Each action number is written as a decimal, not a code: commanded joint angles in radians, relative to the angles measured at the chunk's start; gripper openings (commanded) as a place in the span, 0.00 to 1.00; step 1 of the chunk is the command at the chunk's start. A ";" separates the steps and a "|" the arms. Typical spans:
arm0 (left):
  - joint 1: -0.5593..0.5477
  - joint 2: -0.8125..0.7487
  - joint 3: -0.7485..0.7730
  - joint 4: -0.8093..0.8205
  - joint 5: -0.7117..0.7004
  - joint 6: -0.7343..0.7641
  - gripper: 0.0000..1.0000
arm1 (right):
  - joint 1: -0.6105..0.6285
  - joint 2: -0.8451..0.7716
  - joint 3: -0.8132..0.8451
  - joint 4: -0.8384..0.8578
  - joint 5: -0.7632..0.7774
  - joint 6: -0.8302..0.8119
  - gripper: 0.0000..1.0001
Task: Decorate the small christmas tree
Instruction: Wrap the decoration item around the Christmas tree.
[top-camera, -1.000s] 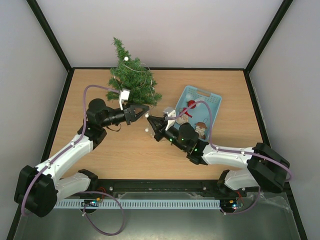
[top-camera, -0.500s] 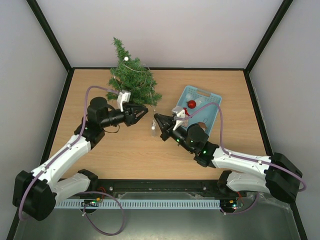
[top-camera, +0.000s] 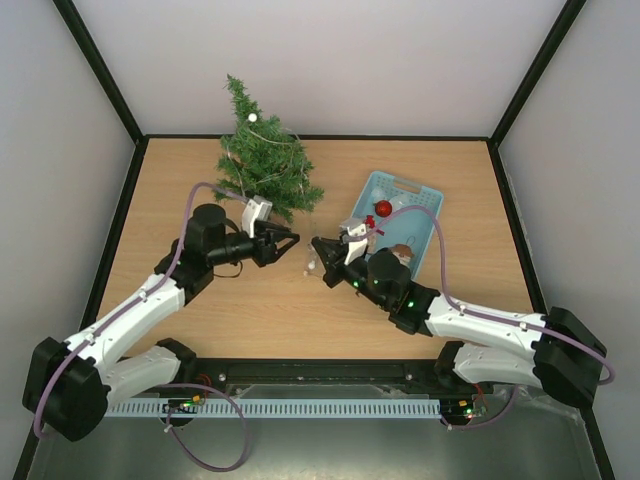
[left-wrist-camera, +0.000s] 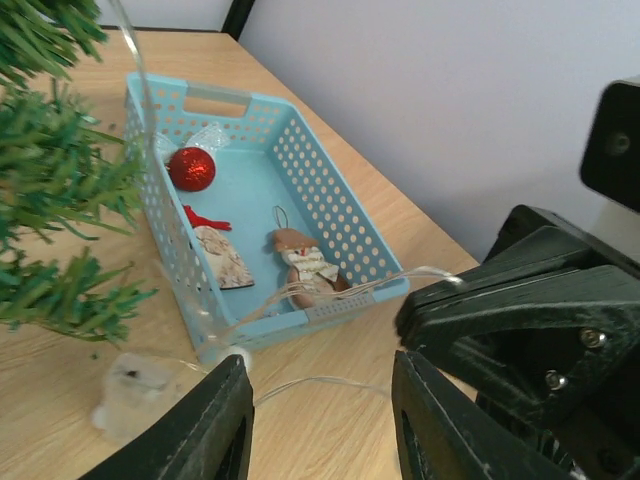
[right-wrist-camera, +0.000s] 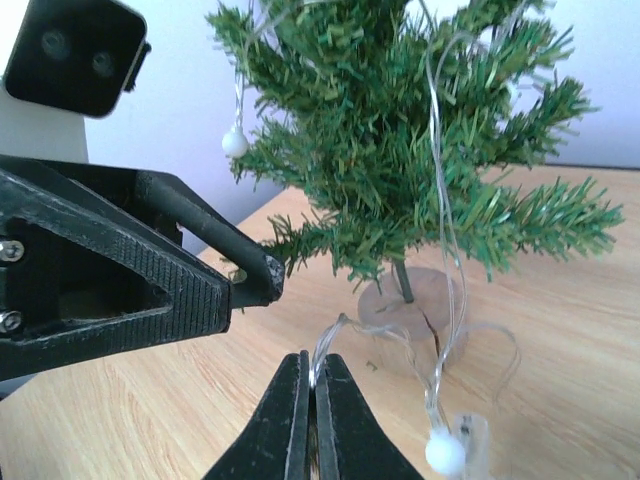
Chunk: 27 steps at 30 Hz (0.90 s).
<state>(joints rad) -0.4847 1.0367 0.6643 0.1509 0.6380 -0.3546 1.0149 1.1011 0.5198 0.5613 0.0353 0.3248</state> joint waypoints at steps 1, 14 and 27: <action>-0.021 0.030 -0.027 0.054 0.000 0.019 0.40 | 0.008 0.048 0.015 -0.021 -0.034 0.057 0.02; -0.019 0.057 -0.051 0.035 -0.119 0.010 0.49 | 0.007 0.238 0.012 0.047 -0.048 0.030 0.03; -0.018 0.129 -0.059 0.105 -0.142 -0.062 0.59 | 0.007 0.325 0.029 0.112 -0.102 -0.012 0.03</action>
<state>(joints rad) -0.5053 1.1412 0.6193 0.1978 0.5076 -0.3882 1.0149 1.4067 0.5224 0.6212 -0.0525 0.3340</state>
